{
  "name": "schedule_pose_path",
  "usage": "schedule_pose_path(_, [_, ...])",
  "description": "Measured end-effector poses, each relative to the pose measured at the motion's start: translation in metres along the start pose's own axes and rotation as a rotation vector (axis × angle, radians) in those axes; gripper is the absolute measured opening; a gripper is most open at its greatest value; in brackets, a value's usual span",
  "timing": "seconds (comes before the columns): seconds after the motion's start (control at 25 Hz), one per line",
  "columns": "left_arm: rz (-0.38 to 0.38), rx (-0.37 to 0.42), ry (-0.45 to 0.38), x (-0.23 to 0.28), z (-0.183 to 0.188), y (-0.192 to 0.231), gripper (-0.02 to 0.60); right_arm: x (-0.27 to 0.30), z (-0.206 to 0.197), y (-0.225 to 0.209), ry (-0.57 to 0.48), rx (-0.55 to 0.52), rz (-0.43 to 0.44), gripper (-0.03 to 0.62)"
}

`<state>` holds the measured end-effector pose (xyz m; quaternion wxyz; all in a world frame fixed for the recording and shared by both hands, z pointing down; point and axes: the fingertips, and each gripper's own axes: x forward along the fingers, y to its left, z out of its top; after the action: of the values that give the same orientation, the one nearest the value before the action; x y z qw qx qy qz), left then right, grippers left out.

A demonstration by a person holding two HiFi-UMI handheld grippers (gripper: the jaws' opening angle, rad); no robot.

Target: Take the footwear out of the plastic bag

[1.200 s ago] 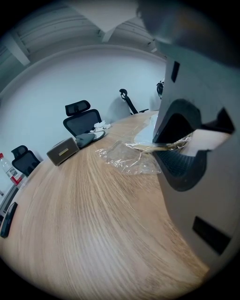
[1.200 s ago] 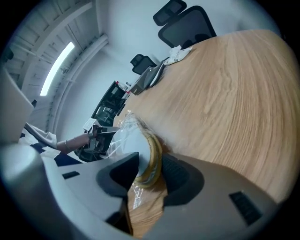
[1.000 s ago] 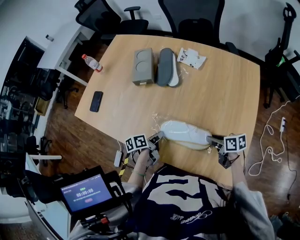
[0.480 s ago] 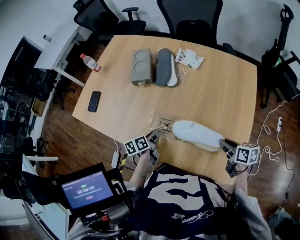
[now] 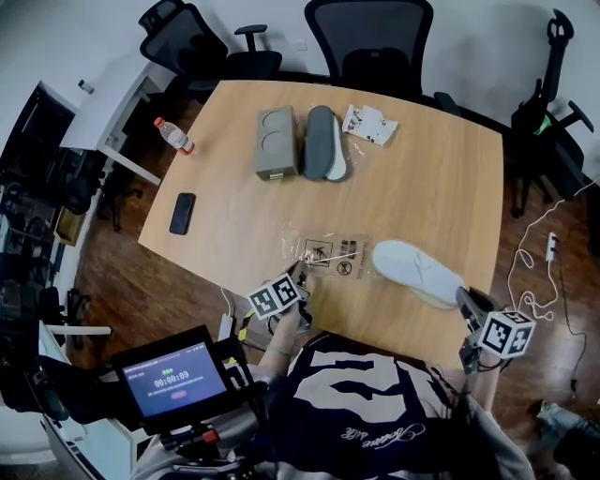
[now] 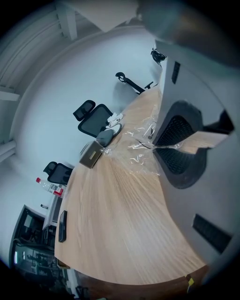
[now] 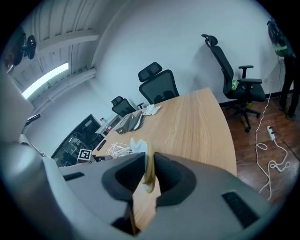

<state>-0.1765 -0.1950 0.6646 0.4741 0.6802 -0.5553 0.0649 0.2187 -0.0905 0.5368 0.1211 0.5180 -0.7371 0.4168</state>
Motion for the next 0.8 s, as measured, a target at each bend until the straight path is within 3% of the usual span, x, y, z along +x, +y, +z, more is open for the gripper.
schedule_pose_path(0.28, [0.016,-0.002,-0.010,0.002,0.001,0.000,0.020,-0.044,0.023,0.003,-0.124,0.017,-0.049,0.051])
schedule_pose_path(0.48, [0.018,0.035,-0.006,0.004,-0.001,-0.003,0.020,-0.056,0.044,0.019,-0.206,0.028,-0.023,0.049])
schedule_pose_path(0.64, [-0.003,0.025,-0.004,0.008,-0.006,-0.011,0.020,-0.055,0.068,0.053,-0.281,0.038,0.091,0.049])
schedule_pose_path(0.8, [-0.038,0.004,-0.009,0.013,-0.012,-0.027,0.020,-0.032,0.086,0.098,-0.319,0.104,0.284,0.049])
